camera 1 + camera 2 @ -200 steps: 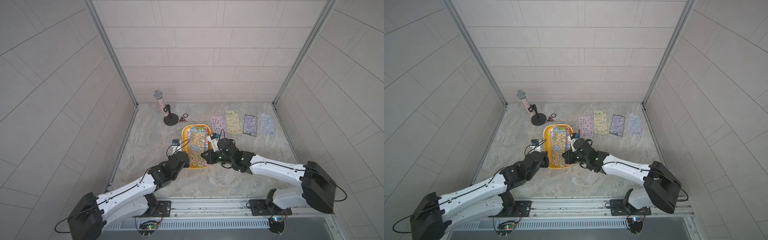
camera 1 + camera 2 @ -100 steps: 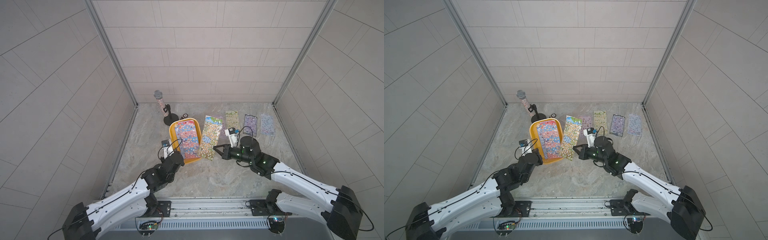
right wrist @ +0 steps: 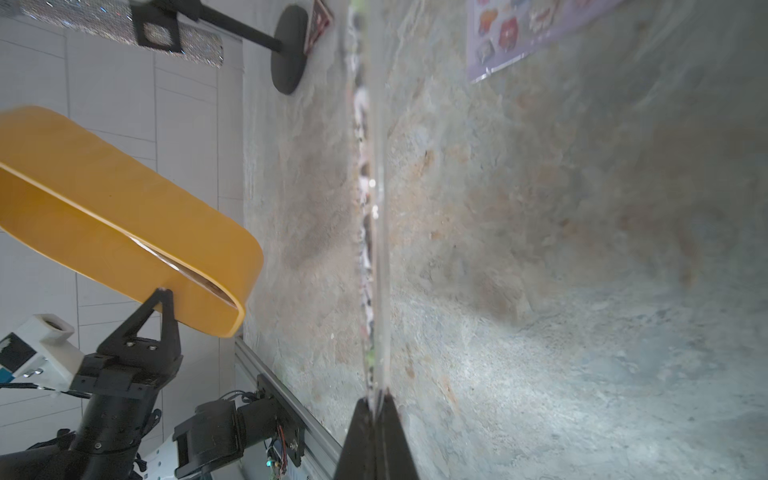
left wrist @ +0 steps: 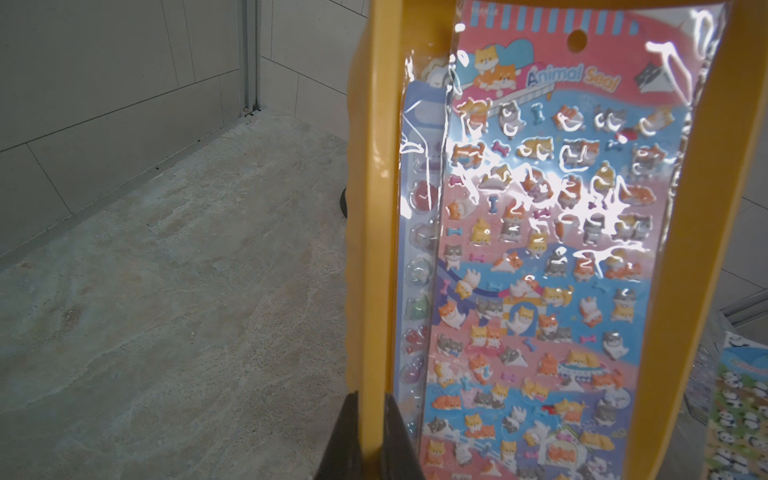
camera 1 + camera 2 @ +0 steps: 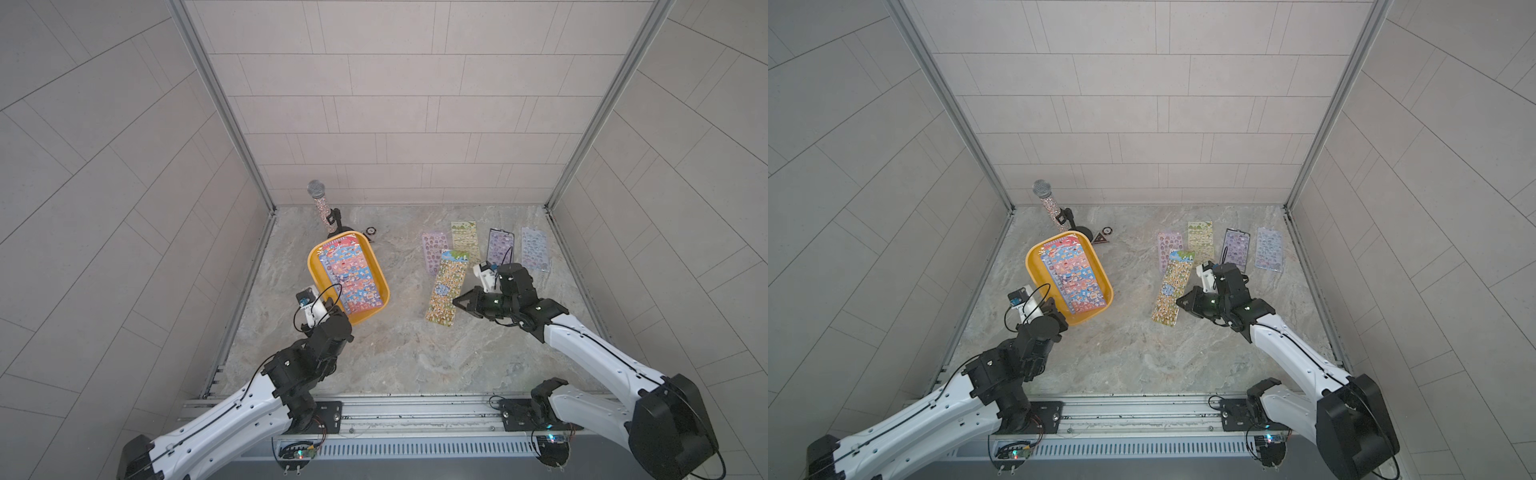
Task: Take the stickers out of the storage box
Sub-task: Place the sticker at the center of the board.
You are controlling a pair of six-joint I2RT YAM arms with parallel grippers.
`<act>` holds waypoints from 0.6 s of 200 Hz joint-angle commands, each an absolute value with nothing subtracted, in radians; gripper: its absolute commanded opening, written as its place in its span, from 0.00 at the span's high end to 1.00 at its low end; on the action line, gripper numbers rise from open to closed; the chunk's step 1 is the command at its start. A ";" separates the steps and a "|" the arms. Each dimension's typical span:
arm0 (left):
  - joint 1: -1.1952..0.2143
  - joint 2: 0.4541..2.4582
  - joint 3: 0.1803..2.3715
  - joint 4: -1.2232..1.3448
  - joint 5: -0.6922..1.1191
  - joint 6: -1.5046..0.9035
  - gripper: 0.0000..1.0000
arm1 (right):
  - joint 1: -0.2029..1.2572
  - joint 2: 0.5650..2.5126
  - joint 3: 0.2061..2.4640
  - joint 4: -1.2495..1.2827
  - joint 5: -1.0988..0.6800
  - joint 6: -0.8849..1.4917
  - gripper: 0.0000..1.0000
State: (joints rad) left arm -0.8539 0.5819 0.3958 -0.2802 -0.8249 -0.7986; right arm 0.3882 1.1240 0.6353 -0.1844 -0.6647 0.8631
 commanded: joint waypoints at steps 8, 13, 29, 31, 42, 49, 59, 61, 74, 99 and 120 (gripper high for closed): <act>-0.853 0.584 0.393 -0.276 -0.866 -0.819 1.00 | 0.539 1.229 0.632 -0.108 -0.681 0.903 1.00; -0.853 0.588 0.394 -0.278 -0.865 -0.821 1.00 | 0.574 1.259 0.633 -0.079 -0.671 0.921 1.00; -0.853 0.591 0.397 -0.285 -0.870 -0.826 1.00 | 0.667 1.364 0.652 0.030 -0.650 0.988 1.00; -0.853 0.590 0.397 -0.286 -0.871 -0.828 1.00 | 0.676 1.377 0.654 0.048 -0.648 0.999 1.00; -0.854 0.584 0.397 -0.302 -0.882 -0.840 1.00 | 0.721 1.454 0.669 0.136 -0.639 1.063 1.00; -0.853 0.577 0.396 -0.310 -0.893 -0.846 1.00 | 0.746 1.504 0.678 0.197 -0.632 1.104 1.00; -0.853 0.567 0.392 -0.318 -0.907 -0.850 1.00 | 0.774 1.567 0.696 0.263 -0.623 1.154 1.00; -0.853 0.565 0.391 -0.320 -0.910 -0.850 1.00 | 0.781 1.580 0.701 0.272 -0.621 1.160 1.00; -0.854 0.554 0.389 -0.328 -0.915 -0.854 1.00 | 0.811 1.654 0.737 0.296 -0.618 1.193 1.00; -0.853 0.550 0.391 -0.336 -0.917 -0.855 1.00 | 0.830 1.750 0.797 0.293 -0.606 1.229 1.00; -0.853 0.549 0.393 -0.336 -0.912 -0.856 1.00 | 0.829 1.771 0.812 0.256 -0.581 1.219 0.93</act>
State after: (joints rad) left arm -0.8539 0.5591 0.3958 -0.3355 -0.8803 -0.8406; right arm 0.8288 1.7580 0.7898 0.2508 -0.6285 1.1851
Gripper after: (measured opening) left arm 0.121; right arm 0.058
